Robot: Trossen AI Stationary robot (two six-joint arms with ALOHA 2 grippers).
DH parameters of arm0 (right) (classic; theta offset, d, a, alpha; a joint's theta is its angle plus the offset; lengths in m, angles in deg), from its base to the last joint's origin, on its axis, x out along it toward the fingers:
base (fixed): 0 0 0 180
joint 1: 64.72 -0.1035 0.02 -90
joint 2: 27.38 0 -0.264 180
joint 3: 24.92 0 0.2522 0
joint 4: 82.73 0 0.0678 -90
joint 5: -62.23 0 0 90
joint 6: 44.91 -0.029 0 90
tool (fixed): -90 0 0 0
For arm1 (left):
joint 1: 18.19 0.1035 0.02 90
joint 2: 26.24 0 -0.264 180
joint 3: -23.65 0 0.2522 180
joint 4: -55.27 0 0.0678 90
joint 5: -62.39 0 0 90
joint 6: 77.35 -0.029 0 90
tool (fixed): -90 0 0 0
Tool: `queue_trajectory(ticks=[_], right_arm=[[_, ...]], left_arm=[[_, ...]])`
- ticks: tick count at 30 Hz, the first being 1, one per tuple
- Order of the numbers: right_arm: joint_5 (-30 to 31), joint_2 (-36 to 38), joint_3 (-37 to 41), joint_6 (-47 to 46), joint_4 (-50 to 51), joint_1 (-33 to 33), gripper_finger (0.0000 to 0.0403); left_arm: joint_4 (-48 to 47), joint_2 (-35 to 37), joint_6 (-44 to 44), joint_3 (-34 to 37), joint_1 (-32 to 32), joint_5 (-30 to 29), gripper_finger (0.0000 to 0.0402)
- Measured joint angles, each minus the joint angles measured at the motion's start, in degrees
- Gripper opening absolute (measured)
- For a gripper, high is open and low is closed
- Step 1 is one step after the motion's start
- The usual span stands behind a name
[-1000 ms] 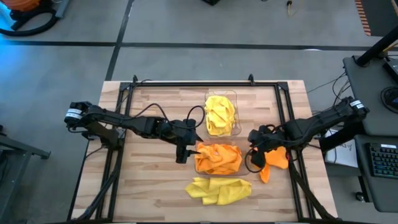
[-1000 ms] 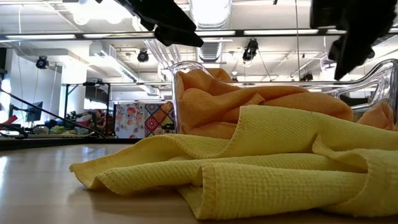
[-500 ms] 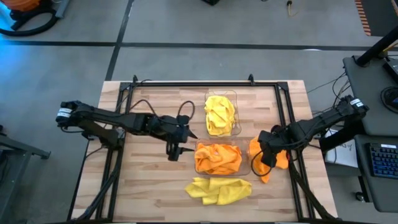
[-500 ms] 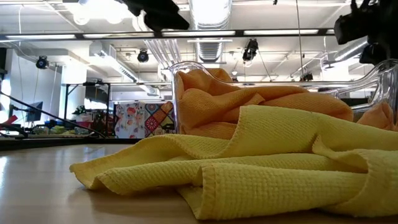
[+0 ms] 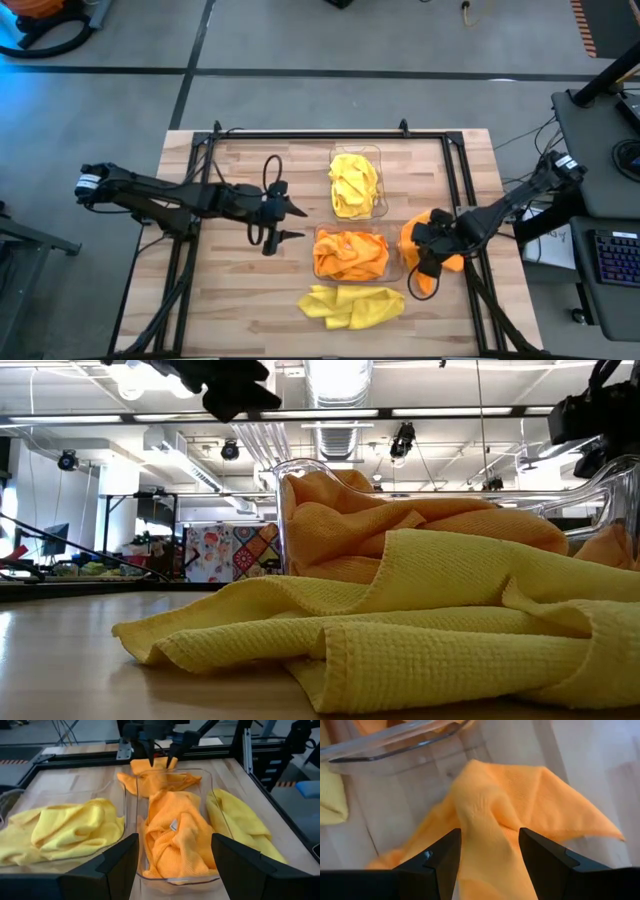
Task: Sort microfiber towel by color & place in baskets
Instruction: Put the orange towel into the bottom transparent bin
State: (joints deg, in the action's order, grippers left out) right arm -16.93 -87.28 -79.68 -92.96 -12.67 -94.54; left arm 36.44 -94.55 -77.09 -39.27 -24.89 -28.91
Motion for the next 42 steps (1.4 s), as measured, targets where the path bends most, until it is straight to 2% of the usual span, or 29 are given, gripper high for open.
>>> queue_trajectory(ticks=[6, 9, 12, 20, 24, 28, 32, 36, 42], right_arm=[[1.2, -1.8, 2.8, 0.1, -4.4, 0.0, 0.0193], [1.2, -2.6, 3.5, 0.0, -4.9, -0.1, 0.0176], [1.1, -2.8, 3.6, -0.3, -4.9, -0.1, 0.0143], [0.8, -2.7, 1.8, 0.9, -4.3, -0.1, 0.0019], [0.8, -2.2, -0.5, 1.2, -1.7, -0.1, 0.0014], [1.5, -2.1, -4.4, 1.1, 5.5, -0.1, 0.0013], [5.8, -2.1, -9.6, -0.1, 13.9, -0.1, 0.0013], [13.8, -2.1, -16.0, -2.3, 21.3, -0.1, 0.0013], [25.6, -2.1, -24.5, -0.3, 23.9, 0.0, 0.0013]], left_arm=[[0.8, -0.4, 1.1, 1.0, 0.0, -0.2, 0.0232], [1.2, -1.1, 1.0, 1.0, 0.0, -0.2, 0.0232], [1.2, -1.6, 1.0, 0.6, 0.0, -0.2, 0.0232], [1.2, -1.9, 1.0, 0.4, 0.0, -0.2, 0.0232], [1.2, -1.9, 1.0, 0.4, 0.0, -0.2, 0.0232], [1.3, -1.9, 1.0, 0.4, 0.0, -0.3, 0.0232], [1.5, -1.9, 1.0, 0.4, 0.0, -0.3, 0.0232], [2.4, -1.9, 0.9, 0.4, 0.0, -0.3, 0.0232], [3.1, -1.9, 0.9, 0.4, 0.0, -0.3, 0.0232]])
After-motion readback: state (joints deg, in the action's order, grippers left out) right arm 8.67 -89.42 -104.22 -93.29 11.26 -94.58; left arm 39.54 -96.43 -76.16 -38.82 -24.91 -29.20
